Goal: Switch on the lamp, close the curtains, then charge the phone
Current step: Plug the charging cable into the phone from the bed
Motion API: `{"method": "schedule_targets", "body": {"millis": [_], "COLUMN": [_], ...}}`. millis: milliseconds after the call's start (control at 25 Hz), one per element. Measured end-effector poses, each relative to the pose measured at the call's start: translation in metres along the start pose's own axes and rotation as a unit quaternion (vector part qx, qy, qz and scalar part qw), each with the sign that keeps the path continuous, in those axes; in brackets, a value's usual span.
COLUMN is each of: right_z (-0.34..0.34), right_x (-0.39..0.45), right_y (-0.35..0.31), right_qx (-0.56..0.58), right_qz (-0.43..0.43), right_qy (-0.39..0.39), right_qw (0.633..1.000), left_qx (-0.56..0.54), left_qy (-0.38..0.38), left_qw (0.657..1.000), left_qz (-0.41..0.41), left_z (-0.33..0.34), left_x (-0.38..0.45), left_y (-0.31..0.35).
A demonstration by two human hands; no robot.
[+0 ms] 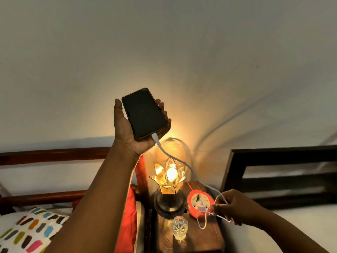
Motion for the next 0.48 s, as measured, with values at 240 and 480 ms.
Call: {"method": "schedule_targets", "body": {"millis": [240,480], "right_z": [-0.015,-0.051], "right_x": [-0.023,-0.033], "right_y": [0.085,0.207], "right_qx": [-0.075,-0.244], "right_qz": [0.11,0.226], "right_qy": [-0.014,-0.097], "right_qw": [0.991,0.938], "left_qx": [-0.029,-0.01], "left_qy": [0.061,0.128], "left_qw": [0.99,0.963], "left_qz": [-0.126,-0.236], "left_z": [-0.052,-0.108], "left_x": [-0.003,-0.003], "left_y": [-0.102,-0.214]}}
Point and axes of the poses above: each hand's wrist, its own x-axis towards the middle knuckle, its own z-axis out of the palm, y = z × x, the point moved 8 cm from there along x, towards the middle knuckle, and after that the axes turned 15 degrees about x, right-handed, at the moved point
